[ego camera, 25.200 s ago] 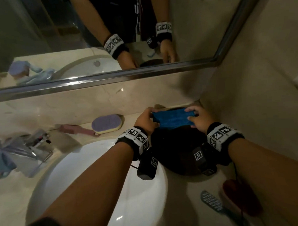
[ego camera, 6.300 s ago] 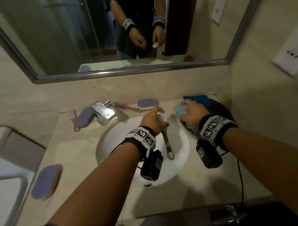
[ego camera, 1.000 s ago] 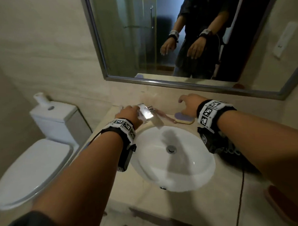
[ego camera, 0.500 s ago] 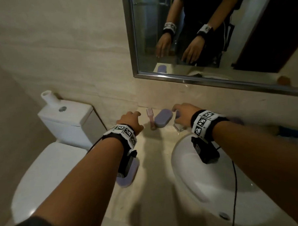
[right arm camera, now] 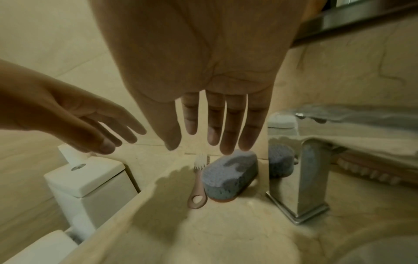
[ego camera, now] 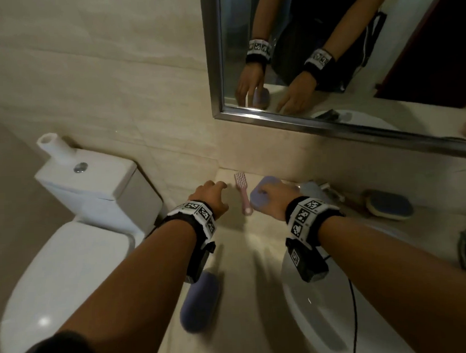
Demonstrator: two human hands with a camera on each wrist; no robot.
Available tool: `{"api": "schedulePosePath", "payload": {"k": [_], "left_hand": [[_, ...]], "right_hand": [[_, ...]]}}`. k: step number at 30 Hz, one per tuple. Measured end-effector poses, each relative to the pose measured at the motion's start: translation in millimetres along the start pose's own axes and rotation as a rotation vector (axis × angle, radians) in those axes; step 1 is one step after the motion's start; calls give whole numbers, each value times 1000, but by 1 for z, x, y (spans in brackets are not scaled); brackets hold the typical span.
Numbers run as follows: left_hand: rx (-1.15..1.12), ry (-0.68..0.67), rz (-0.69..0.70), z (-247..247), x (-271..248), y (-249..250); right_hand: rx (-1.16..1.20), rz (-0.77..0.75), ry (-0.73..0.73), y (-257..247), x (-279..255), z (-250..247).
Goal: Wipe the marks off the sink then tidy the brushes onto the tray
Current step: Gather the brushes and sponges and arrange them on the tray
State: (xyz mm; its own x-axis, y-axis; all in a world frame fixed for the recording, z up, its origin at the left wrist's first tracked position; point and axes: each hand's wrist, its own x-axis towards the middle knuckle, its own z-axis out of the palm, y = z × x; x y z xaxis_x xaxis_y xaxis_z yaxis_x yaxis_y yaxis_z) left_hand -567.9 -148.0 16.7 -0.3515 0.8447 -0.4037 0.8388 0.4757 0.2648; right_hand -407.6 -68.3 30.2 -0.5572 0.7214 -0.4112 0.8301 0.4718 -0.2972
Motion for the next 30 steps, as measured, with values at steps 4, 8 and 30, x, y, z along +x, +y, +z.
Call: {"api": "schedulePosePath", "payload": {"k": [4,8,30], "left_hand": [[-20,-41,37,2,37,0],[-39,-66,69,10,69,-7],[-154,-107,238,43,163,-27]], "right_hand": [[36,10,-51,1,36,4],[38,20,-52,-4,66,10],[-56,-36,-34,-7,144,49]]}}
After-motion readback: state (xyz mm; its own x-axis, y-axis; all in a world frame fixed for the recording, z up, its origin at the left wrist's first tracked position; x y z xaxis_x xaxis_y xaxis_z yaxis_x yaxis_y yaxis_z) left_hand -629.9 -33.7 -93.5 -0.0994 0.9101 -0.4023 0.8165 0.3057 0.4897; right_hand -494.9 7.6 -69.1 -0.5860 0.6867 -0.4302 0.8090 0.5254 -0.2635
